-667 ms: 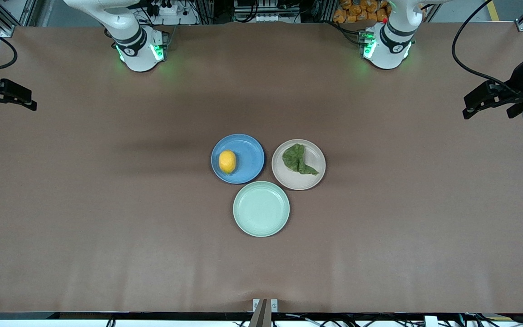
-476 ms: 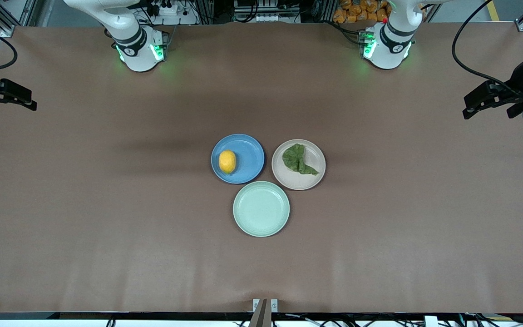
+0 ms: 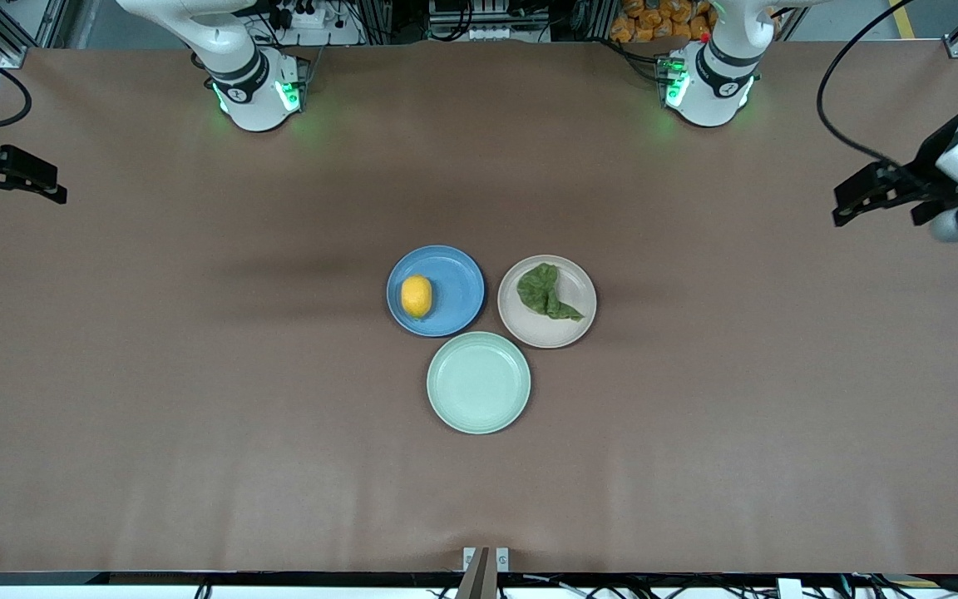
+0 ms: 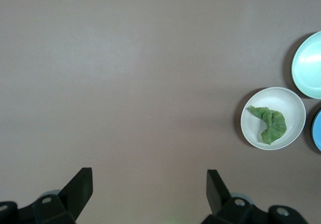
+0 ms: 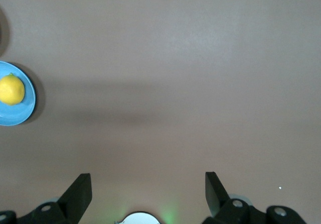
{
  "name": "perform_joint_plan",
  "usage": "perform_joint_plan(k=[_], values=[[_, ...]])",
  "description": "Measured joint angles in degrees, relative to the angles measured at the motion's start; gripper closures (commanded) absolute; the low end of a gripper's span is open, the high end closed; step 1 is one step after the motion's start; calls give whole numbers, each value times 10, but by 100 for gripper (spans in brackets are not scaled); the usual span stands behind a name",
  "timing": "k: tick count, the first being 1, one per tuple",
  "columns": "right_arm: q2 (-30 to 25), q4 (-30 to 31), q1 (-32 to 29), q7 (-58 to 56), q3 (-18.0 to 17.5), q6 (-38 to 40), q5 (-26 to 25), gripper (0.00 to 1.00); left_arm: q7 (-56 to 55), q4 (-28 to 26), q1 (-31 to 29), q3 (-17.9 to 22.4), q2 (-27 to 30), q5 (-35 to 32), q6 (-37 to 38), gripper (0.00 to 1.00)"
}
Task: Pick lemon and lettuce from blue and beige plates
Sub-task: 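Reach the right gripper to the lemon while the left gripper reaches the lettuce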
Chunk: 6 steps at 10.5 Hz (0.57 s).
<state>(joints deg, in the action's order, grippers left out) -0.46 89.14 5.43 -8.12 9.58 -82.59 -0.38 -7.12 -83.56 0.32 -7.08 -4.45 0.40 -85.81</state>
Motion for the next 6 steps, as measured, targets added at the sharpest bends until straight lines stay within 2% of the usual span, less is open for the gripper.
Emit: perform_joint_plan(k=[3, 6], values=[[29, 1, 10, 0, -2, -2, 9, 0, -42, -10, 15, -4, -44, 23, -20, 0], [80, 3, 32, 0, -3, -20, 46, 0, -117, -18, 69, -8, -93, 23, -76, 0]])
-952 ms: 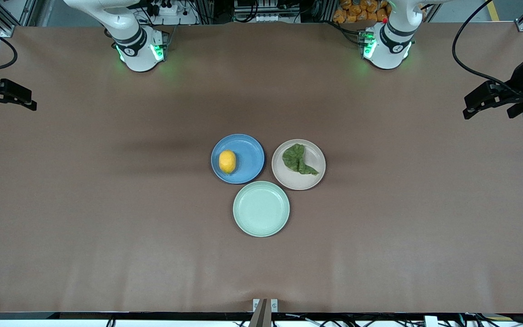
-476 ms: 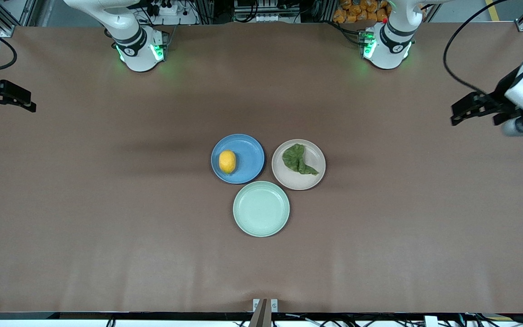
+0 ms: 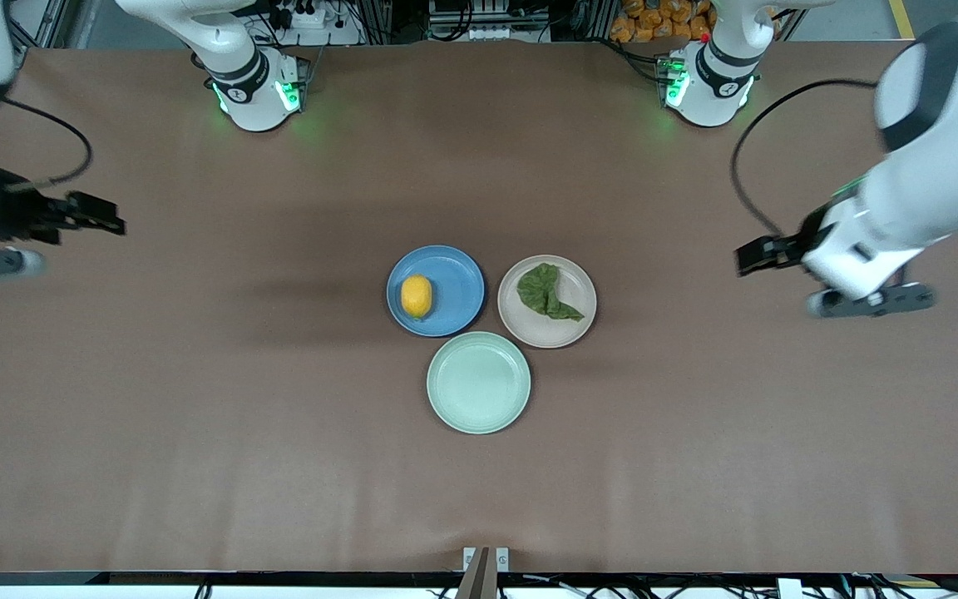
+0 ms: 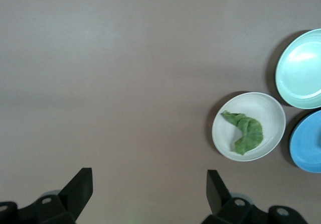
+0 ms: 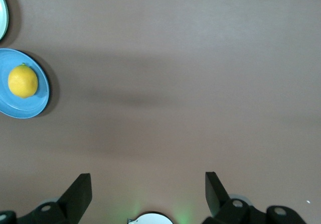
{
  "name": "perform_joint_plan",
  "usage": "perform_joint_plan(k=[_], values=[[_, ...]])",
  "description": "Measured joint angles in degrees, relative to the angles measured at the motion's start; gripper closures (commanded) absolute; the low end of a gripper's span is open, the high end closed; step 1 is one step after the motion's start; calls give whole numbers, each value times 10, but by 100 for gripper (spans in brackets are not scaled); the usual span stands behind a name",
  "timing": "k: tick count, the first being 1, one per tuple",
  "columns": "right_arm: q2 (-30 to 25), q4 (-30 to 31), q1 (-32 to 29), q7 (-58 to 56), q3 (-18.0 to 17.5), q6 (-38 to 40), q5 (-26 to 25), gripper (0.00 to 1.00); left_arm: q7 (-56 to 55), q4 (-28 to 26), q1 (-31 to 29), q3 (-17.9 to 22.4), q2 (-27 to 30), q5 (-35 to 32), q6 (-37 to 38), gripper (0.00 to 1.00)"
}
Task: Pick lemon and lettuce from blue and beige plates
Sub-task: 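Reach the right gripper to the lemon while the left gripper reaches the lettuce, then close the right gripper on the lemon while the left gripper grasps the lettuce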
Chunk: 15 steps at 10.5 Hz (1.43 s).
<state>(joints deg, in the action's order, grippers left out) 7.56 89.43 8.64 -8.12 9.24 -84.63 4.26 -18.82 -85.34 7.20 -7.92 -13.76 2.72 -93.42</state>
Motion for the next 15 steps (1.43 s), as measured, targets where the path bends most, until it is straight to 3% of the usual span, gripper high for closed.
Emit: perform_joint_plan(k=[3, 5, 12, 14, 15], values=[[54, 2, 45, 11, -4, -52, 13, 0, -74, -4, 59, -1, -64, 0, -61, 0], [91, 3, 62, 77, -18, -90, 37, 0, -116, -6, 89, -2, -113, 0, -99, 0], [195, 19, 123, 320, -133, -260, 44, 0, -352, -22, 209, -2, -246, 0, -258, 0], [218, 33, 147, 353, -147, -312, 44, 0, -360, -46, 225, -2, -270, 0, -286, 3], [227, 42, 158, 362, -152, -335, 42, 0, -360, -57, 228, -2, -272, 0, -290, 16]])
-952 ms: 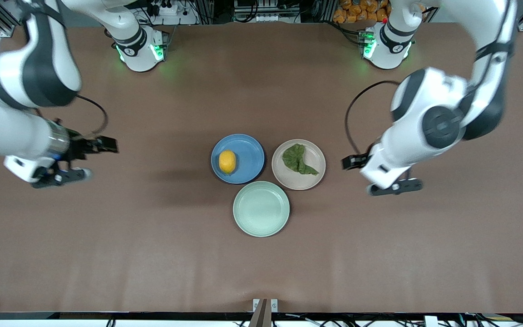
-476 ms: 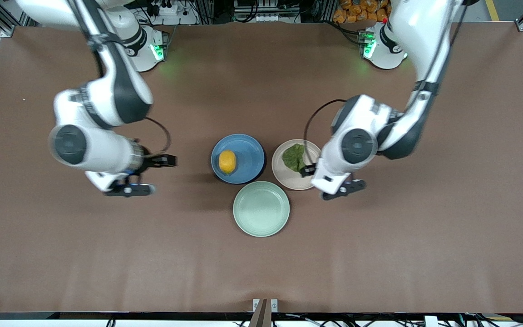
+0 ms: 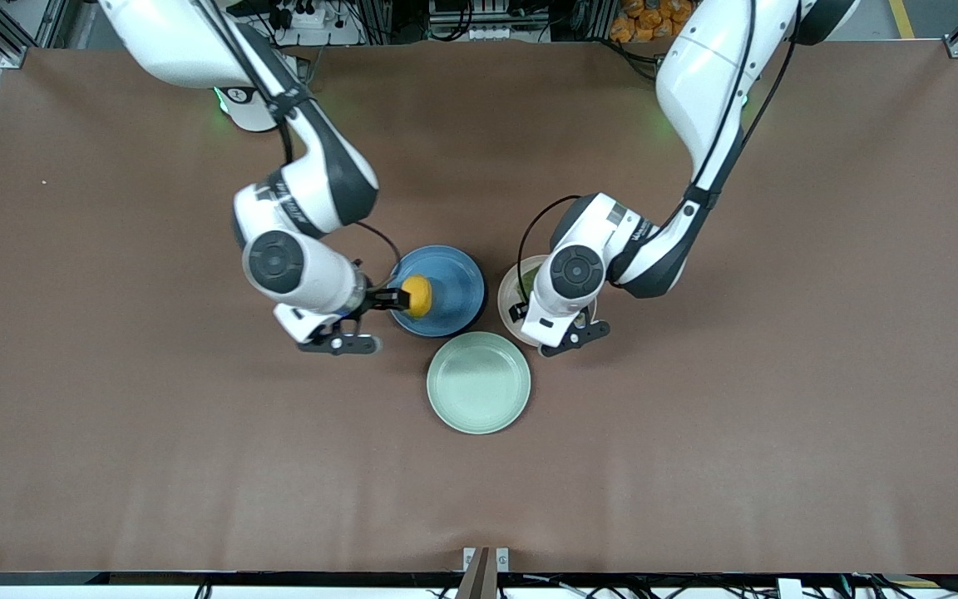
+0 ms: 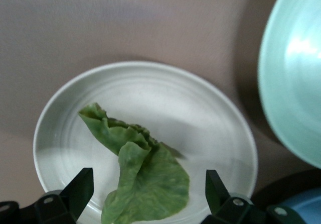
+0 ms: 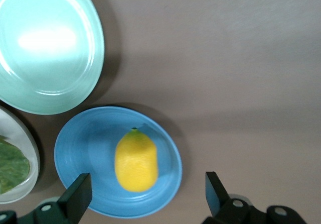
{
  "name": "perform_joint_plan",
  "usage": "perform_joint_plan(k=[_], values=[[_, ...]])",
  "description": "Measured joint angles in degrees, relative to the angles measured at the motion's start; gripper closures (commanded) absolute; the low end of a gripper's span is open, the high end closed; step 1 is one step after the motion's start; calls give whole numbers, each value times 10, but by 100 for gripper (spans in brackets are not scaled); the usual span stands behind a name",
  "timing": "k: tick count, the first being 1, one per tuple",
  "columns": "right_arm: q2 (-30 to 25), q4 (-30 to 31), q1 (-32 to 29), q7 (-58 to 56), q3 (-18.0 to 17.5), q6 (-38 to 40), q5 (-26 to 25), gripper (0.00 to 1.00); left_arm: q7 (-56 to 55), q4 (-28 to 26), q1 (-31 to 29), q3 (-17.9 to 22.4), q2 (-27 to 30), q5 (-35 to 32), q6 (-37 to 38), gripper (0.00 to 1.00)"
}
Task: Pick lemon and lettuce from blue and beige plates
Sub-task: 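Close the right gripper on the lemon while the left gripper grasps the lettuce, then lift the lemon with the right gripper while the left gripper carries the lettuce off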
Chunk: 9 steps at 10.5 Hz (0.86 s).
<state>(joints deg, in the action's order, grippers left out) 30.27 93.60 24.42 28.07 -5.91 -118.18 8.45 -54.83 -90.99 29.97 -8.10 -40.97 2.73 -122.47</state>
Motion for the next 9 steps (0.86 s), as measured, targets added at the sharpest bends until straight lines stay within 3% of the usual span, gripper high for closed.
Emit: perform_joint_plan(k=[2, 4, 5, 6, 9], values=[[15, 17, 17, 24, -10, -32, -21, 0, 0, -12, 0, 1, 1, 0, 0, 53], [26, 33, 24, 59, -26, -62, -52, 0, 0, -17, -1, 2, 1, 0, -1, 84], [29, 47, 25, 67, -33, -87, -59, 0, 0, -18, -1, 3, 1, 0, -2, 88], [31, 65, 27, 76, -38, -118, -68, 0, 0, -19, 0, 3, 1, 0, -2, 100], [39, 113, 33, 97, -40, -185, -99, 0, -2, -17, -2, 5, 5, 0, -4, 100]])
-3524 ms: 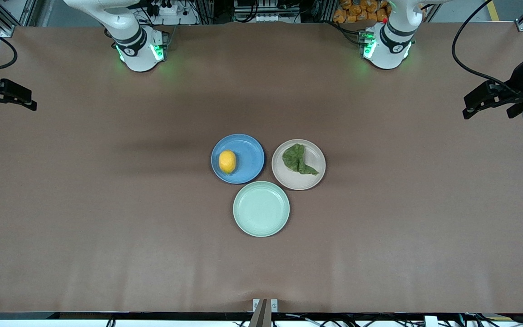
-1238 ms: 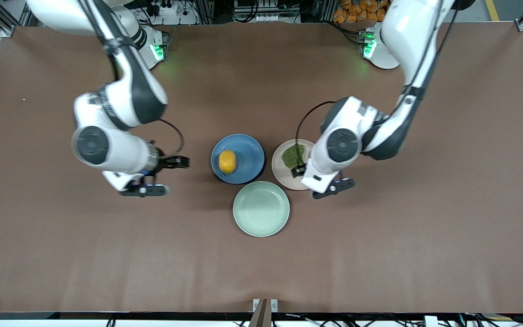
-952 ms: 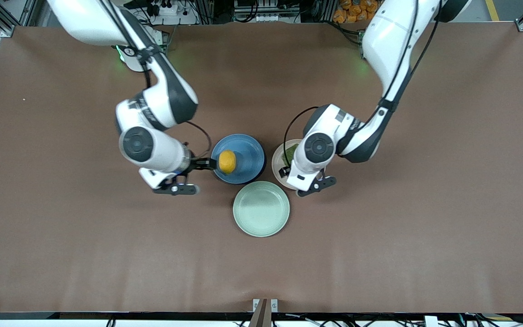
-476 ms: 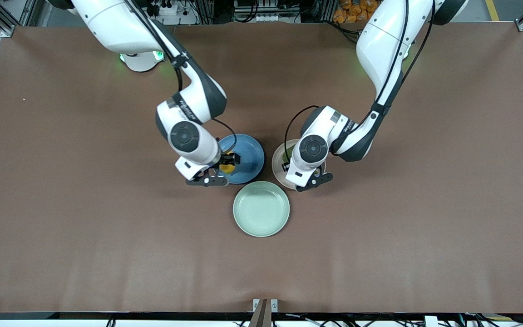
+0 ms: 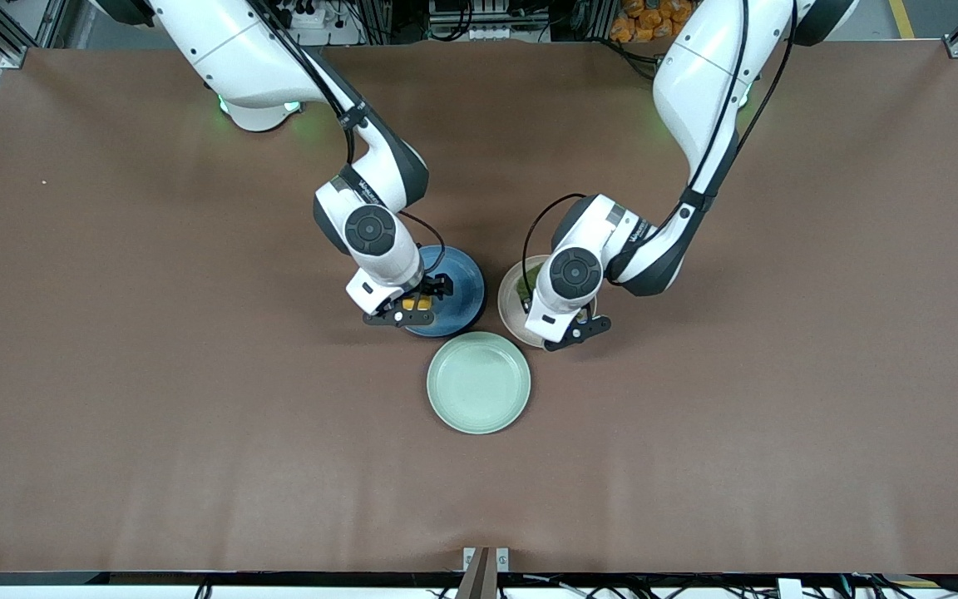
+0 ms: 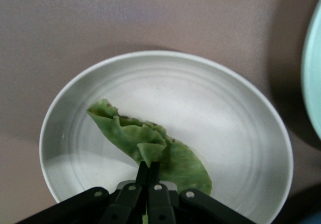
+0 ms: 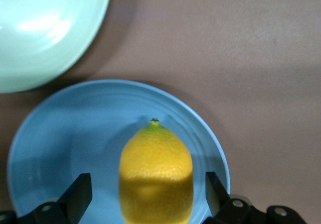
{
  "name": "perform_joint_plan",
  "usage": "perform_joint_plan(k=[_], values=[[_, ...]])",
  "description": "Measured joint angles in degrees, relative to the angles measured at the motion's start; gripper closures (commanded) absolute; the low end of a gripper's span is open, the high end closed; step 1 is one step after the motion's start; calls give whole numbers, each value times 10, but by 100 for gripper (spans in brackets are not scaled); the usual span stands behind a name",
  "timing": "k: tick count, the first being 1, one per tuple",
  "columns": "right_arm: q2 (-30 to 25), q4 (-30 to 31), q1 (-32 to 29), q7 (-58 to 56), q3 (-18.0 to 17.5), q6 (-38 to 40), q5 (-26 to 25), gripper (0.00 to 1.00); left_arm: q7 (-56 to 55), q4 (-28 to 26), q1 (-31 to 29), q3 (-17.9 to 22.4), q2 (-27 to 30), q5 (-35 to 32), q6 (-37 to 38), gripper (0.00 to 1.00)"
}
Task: Pick lemon and lettuce from blue and beige plates
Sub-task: 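Lift the lemon with the right gripper while the left gripper carries the lettuce off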
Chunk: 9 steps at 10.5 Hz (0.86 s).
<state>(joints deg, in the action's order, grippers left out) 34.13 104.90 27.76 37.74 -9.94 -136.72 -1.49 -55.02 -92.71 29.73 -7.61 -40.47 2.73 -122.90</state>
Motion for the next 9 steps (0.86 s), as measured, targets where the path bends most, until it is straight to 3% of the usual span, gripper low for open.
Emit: perform_joint_plan(k=[2, 5, 6, 9], values=[[11, 3, 6, 14, 0, -13, -18, 2, -2, 15, -18, 6, 36, 0, 24, 100], [28, 6, 8, 43, -1, -28, -52, 55, 52, 32, -92, 9, 127, -1, 122, 100], [29, 5, 8, 43, -2, -31, -53, 65, 94, 31, -123, 10, 143, -2, 144, 100], [28, 2, 8, 43, -5, -30, -53, 76, 206, 13, -225, 13, 130, -25, 157, 100]])
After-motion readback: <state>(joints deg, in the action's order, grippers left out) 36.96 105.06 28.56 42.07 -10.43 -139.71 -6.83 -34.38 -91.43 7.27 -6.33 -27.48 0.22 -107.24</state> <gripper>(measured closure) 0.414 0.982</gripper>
